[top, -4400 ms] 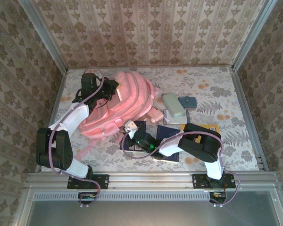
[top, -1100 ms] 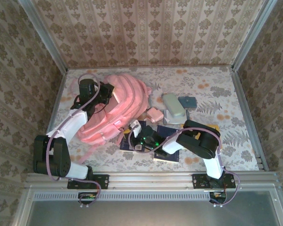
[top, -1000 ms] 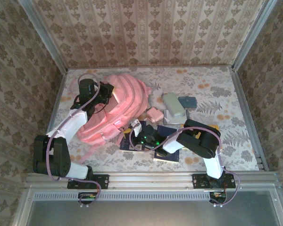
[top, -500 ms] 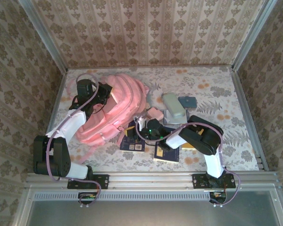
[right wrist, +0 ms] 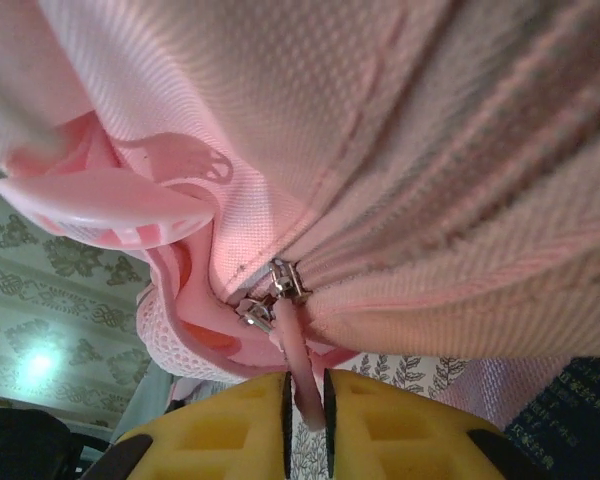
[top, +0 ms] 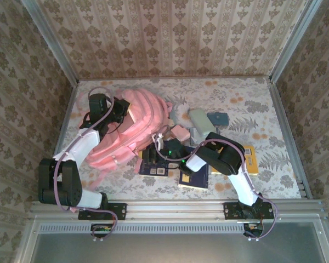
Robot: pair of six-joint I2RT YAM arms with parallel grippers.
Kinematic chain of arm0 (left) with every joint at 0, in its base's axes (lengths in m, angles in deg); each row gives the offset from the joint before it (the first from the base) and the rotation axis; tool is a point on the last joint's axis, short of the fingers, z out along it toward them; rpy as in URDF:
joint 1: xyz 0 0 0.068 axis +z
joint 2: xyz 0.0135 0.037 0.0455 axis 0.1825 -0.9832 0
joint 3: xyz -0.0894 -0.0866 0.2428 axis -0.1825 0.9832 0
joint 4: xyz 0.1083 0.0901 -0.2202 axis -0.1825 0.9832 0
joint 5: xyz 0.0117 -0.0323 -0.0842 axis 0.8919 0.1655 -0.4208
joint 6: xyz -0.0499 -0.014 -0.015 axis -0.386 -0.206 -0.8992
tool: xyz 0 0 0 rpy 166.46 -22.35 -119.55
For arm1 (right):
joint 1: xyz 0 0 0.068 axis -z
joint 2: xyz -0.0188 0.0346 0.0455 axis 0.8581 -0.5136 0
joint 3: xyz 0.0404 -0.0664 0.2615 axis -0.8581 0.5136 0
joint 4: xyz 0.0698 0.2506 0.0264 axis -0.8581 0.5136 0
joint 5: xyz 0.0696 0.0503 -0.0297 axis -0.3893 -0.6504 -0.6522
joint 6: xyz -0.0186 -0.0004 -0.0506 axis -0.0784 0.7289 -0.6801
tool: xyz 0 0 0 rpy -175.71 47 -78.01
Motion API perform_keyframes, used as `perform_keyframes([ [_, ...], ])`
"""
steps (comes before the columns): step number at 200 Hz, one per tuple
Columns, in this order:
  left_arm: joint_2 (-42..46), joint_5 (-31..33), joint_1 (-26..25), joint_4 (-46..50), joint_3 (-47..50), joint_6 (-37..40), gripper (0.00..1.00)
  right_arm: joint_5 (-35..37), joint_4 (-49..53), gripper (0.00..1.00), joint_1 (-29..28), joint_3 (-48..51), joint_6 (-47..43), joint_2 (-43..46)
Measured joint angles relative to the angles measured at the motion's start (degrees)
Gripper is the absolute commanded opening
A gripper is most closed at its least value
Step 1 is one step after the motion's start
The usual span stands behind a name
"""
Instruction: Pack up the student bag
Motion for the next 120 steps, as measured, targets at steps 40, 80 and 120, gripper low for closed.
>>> perform_keyframes([
  [40,0.00,0.00,0.00,-0.07,0.44,0.00,0.00,0.00,0.22,0.25,-0.02,-0.57,1.27,-0.90],
  [80,0.00,0.02,0.00,-0.24,0.72,0.00,0.00,0.00,0.70,0.26,-0.17,-2.08,1.90,-1.20],
  [120,0.00,0.02,0.07,-0.87,1.51,0.00,0.00,-0.37,1.38,0.16,-1.07,-3.61,1.95,-1.31],
])
